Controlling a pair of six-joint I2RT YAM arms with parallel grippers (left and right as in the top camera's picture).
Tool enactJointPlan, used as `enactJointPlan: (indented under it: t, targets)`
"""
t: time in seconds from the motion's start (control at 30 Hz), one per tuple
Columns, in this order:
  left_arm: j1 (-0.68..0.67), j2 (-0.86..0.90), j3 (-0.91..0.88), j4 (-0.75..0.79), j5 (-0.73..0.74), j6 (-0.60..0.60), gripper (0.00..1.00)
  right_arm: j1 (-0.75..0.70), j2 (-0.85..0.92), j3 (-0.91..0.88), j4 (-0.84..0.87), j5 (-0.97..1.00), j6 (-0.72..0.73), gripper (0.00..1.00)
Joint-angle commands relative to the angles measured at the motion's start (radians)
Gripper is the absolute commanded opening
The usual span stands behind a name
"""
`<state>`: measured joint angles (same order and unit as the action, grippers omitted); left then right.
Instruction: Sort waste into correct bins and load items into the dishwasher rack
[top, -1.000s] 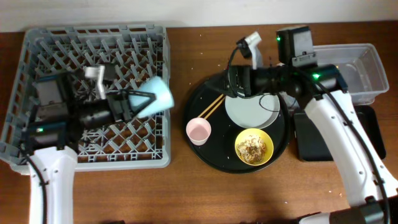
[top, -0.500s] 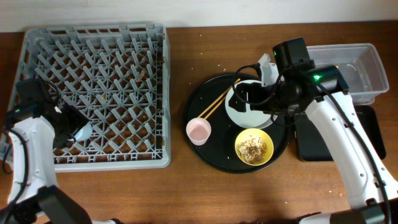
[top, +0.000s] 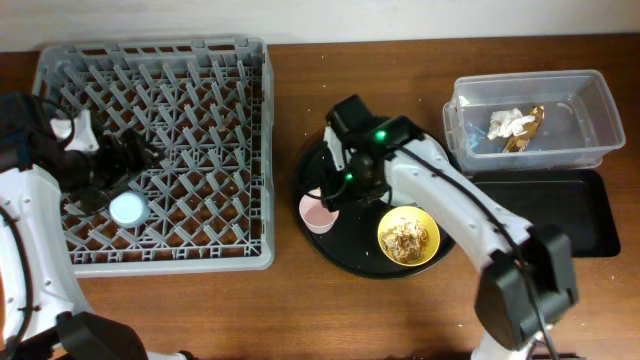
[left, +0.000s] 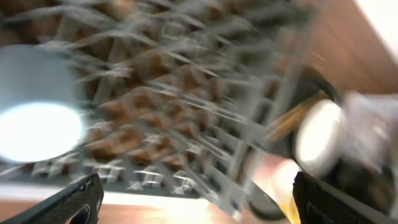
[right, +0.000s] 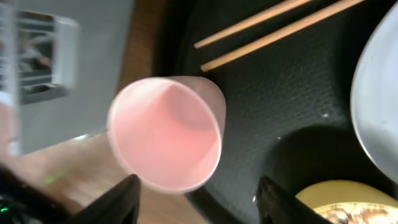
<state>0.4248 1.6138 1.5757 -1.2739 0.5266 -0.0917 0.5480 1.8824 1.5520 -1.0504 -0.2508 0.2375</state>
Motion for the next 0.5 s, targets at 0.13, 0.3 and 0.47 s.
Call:
enactJointPlan:
  t: [0.13, 0.3, 0.47]
  targets:
    - [-0.153, -0.021, 0.015, -0.021, 0.439, 0.177, 0.97, -0.005, 0.086, -0.001, 0.026, -0.017, 0.06, 0.04]
    - [-0.285, -0.021, 0.015, 0.068, 0.627, 0.175, 0.97, -0.193, -0.204, 0.058, 0.002, -0.441, -0.142, 0.04]
    - [-0.386, -0.021, 0.015, 0.123, 0.934, 0.176, 0.97, -0.319, -0.344, 0.058, 0.103, -0.951, -0.328, 0.04]
